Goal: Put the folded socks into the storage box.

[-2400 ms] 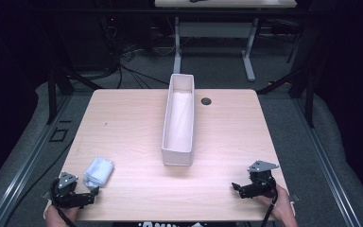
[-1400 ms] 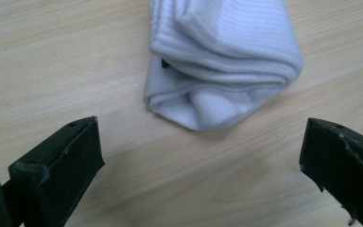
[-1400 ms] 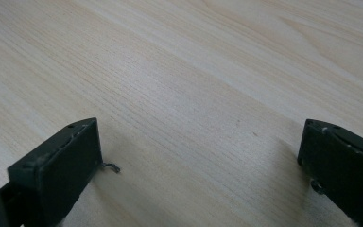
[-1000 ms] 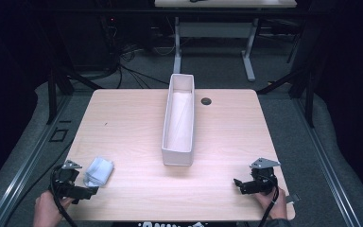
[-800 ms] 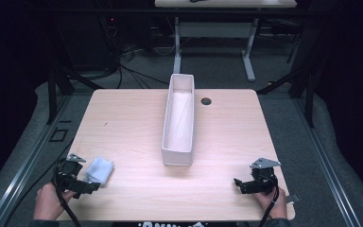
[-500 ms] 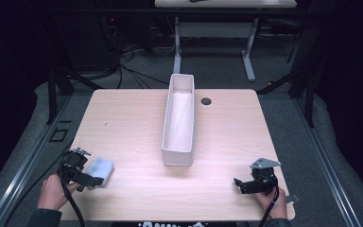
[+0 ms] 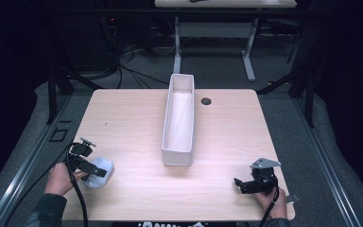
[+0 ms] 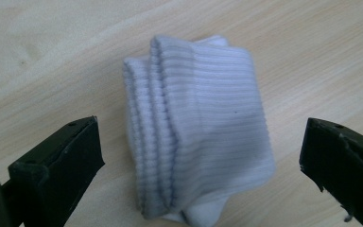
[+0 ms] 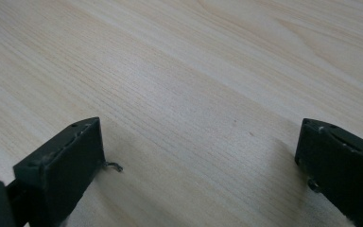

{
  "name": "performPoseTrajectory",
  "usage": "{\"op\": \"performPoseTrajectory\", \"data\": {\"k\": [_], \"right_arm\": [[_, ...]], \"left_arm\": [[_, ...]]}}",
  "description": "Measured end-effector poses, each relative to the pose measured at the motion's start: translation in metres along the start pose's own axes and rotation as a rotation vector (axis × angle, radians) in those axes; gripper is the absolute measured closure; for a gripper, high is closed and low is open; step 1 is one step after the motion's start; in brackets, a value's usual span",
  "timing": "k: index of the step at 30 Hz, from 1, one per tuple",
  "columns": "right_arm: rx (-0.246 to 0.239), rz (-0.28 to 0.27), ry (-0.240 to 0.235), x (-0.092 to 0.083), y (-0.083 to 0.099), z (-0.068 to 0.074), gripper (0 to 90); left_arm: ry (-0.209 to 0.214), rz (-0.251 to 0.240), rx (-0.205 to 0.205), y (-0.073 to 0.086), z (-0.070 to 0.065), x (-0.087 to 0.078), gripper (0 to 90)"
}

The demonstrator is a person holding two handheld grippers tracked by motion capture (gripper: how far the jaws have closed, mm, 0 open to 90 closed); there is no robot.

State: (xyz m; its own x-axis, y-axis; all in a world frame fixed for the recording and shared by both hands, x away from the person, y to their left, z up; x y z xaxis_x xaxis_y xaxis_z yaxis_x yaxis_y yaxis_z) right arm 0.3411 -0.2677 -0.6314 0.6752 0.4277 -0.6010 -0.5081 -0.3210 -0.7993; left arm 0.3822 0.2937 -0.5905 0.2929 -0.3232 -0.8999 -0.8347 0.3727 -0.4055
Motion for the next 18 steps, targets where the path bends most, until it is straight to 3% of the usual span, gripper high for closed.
{"op": "performPoseTrajectory", "data": {"k": [4,8,18], "right_arm": [[-0.001,0.001,-0.001,0.000,0.000,0.000,1.5],[0.000,0.000,0.001,0.000,0.000,0.000,1.5],[-0.003,0.002,0.001,0.000,0.000,0.000,1.5]], "left_arm": [[-0.009,0.031,-0.018,0.000,0.003,0.005,2.1],[-0.004,0.051,-0.029,0.000,0.004,0.008,15.0],[0.016,0.065,-0.043,0.001,-0.001,0.011,32.2]]}}
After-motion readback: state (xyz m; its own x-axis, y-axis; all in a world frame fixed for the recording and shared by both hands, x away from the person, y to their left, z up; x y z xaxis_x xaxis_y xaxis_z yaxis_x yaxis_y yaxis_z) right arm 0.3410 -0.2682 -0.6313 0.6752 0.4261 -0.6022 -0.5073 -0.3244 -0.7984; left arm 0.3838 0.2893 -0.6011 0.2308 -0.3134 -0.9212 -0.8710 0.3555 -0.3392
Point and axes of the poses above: each handheld gripper's, and its own axes: x roughly forward along the jaws, y roughly out of its underside, z roughly to its left, the point moved 6 cm from there along x, roughly forward along the jaws, and after that the axes turned 8 degrees about -z, right-handed, at the moved point
